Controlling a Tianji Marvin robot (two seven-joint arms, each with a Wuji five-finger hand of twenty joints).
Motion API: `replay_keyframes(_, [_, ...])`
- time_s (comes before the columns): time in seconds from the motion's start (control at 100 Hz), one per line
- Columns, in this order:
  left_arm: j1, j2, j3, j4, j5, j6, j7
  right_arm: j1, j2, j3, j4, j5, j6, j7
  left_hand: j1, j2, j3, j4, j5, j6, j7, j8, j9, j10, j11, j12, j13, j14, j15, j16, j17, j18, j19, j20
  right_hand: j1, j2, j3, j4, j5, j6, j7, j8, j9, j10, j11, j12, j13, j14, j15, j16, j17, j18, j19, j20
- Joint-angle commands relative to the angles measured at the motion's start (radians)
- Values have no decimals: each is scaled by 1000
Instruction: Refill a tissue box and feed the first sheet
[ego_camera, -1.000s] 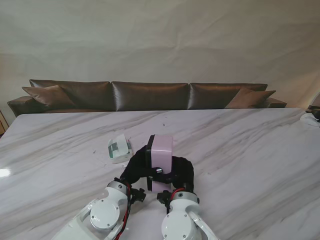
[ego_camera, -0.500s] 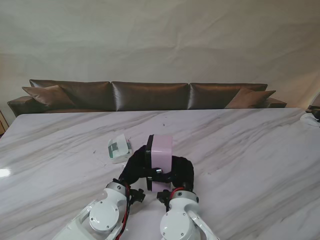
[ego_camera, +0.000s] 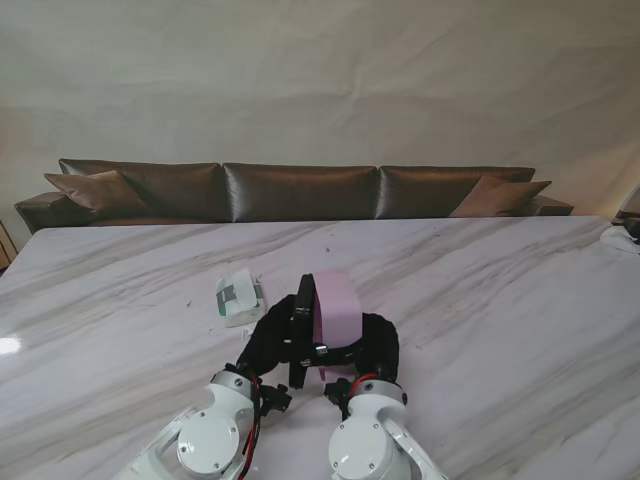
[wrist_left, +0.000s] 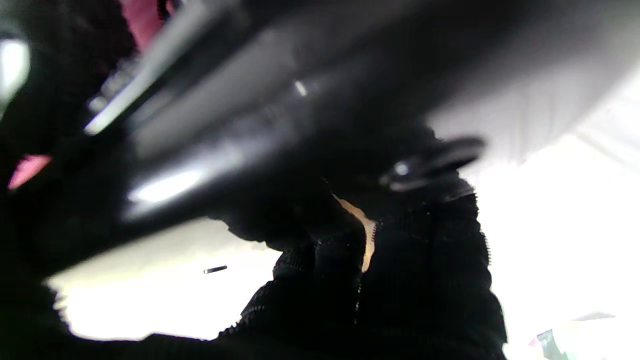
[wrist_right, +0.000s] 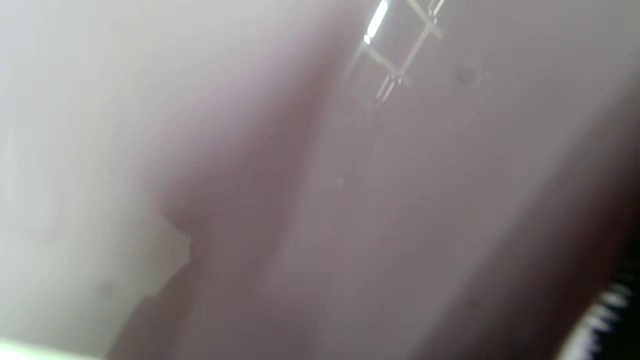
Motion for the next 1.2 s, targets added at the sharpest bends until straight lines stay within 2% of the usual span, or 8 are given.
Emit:
replay_keyframes(0.0, [9, 5, -7, -49, 20, 0, -18, -18, 17, 23, -1, -15, 29, 8, 628, 184, 723, 24, 194, -416, 644, 113, 266, -256, 914, 135, 255, -135, 1458, 134, 36, -52, 1757, 23, 219, 204, 894, 145, 57, 69, 25, -4, 109, 109, 248, 60, 38, 42, 582, 79, 12, -56, 237, 18])
replay_keyframes(0.13, [14, 18, -28, -73, 85, 39, -29, -49, 27, 45, -42, -53, 57, 12, 627, 183, 720, 14, 191, -416, 636, 110, 266, -256, 913, 136, 253, -135, 1457, 135, 35, -54, 1756, 25, 217, 206, 892, 146, 57, 67, 23, -5, 109, 109, 248, 60, 38, 42, 582, 78, 12, -54, 237, 17])
replay_keyframes(0.35, [8, 30, -40, -76, 121, 62, -56, -85, 32, 71, -84, -84, 81, -2, 627, 184, 723, -1, 190, -415, 632, 106, 263, -257, 910, 139, 248, -135, 1454, 138, 22, -58, 1751, 29, 216, 210, 889, 147, 56, 65, 21, -4, 109, 109, 248, 60, 38, 42, 583, 77, 12, -54, 237, 17])
replay_keyframes(0.58, [-42, 74, -29, -42, 273, 84, -167, -104, 35, 92, -108, -107, 92, -14, 622, 183, 722, -19, 183, -432, 626, 103, 257, -269, 906, 147, 240, -143, 1449, 143, 17, -64, 1747, 33, 209, 220, 881, 145, 55, 55, 15, -3, 109, 108, 246, 59, 38, 42, 583, 77, 11, -52, 237, 12])
replay_keyframes(0.74, [-91, 96, 5, 0, 352, 83, -229, -111, 36, 98, -113, -111, 90, -21, 620, 188, 718, -43, 172, -441, 623, 103, 252, -278, 900, 155, 230, -147, 1443, 149, 5, -74, 1740, 34, 208, 226, 878, 146, 55, 54, 13, -1, 109, 107, 245, 60, 38, 41, 582, 77, 11, -50, 237, 8])
replay_keyframes(1.03, [-191, 106, 97, 103, 438, 79, -253, -117, 35, 105, -112, -106, 74, -32, 618, 188, 719, -64, 169, -451, 627, 102, 250, -285, 895, 157, 224, -148, 1441, 152, -3, -80, 1739, 35, 206, 228, 876, 147, 54, 50, 11, 2, 109, 107, 243, 60, 38, 41, 581, 76, 10, -49, 237, 4])
replay_keyframes(1.19, [-227, 110, 147, 135, 462, 87, -270, -120, 37, 111, -112, -100, 65, -28, 612, 182, 703, -109, 155, -456, 613, 88, 244, -295, 874, 139, 207, -147, 1420, 152, -25, -85, 1723, 29, 204, 231, 874, 147, 54, 49, 9, 4, 109, 105, 241, 61, 38, 41, 580, 75, 9, -48, 237, -1])
